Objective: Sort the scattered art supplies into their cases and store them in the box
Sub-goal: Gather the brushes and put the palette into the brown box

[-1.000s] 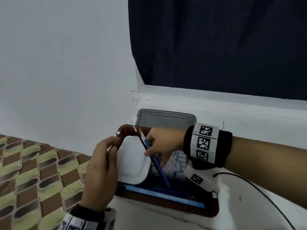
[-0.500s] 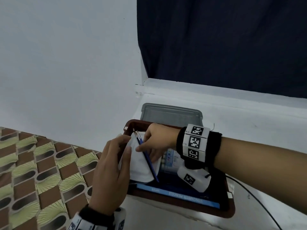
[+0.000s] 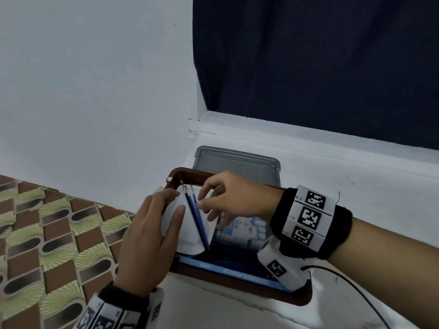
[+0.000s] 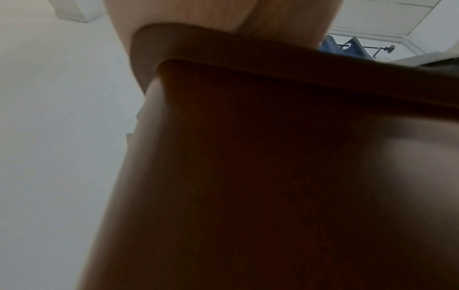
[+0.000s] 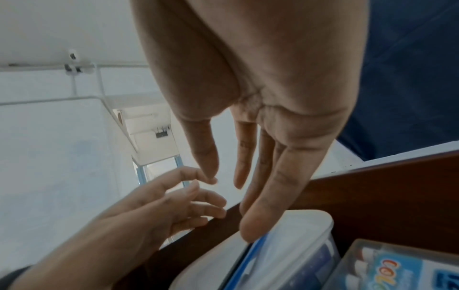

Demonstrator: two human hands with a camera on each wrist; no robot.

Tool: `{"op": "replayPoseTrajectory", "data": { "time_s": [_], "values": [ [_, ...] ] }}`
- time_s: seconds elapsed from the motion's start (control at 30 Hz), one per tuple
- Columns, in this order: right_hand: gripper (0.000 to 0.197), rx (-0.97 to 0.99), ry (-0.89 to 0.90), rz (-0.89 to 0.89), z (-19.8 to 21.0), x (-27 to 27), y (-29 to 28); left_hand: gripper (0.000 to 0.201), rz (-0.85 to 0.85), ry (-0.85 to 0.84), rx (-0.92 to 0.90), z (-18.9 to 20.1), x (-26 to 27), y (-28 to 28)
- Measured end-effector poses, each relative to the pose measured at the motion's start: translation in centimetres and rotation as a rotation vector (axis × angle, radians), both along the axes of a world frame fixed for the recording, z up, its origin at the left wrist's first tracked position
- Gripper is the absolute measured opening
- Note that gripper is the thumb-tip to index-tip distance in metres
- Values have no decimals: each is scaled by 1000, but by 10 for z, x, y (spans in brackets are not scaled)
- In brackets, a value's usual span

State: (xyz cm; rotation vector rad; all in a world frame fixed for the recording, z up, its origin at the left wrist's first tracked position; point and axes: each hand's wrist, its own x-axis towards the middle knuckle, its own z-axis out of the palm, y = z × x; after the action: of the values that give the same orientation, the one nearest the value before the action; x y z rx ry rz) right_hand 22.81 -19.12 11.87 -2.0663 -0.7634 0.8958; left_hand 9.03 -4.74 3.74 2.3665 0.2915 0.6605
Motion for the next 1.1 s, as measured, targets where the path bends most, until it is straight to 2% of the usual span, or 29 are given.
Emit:
{"op": "replayPoseTrajectory", "data": {
  "time_s": [0.13, 0.27, 0.37, 0.53, 0.73, 0.8, 0.9, 1.0, 1.1],
  "values": [
    [15, 118, -8, -36, 11, -10, -32, 42, -6, 8, -26, 7, 1, -11],
    [15, 234, -68, -82, 15, -19, -78, 24, 5, -117, -93, 18, 2, -43],
    [18, 312, -125, -130, 16, -20, -124, 14, -32, -222, -136, 33, 5, -85],
    [15, 365, -326, -318, 3, -8, -237, 20, -219, -241, -149, 49, 22, -182],
    [12, 126, -449, -540, -55, 18, -417, 17, -378, -78, -176, 25, 61, -302],
    [10, 11, -482, -597, -80, 29, -474, 23, -413, 55, -142, 4, 79, -327],
    [10, -174, -535, -629, -108, 55, -545, 37, -456, 347, -53, -22, 105, -351],
    [28, -390, -610, -605, -123, 100, -601, 48, -543, 568, 109, -36, 126, -371],
    [51, -564, -626, -595, -128, 151, -641, 59, -613, 617, 274, -48, 141, -384]
  ]
}}
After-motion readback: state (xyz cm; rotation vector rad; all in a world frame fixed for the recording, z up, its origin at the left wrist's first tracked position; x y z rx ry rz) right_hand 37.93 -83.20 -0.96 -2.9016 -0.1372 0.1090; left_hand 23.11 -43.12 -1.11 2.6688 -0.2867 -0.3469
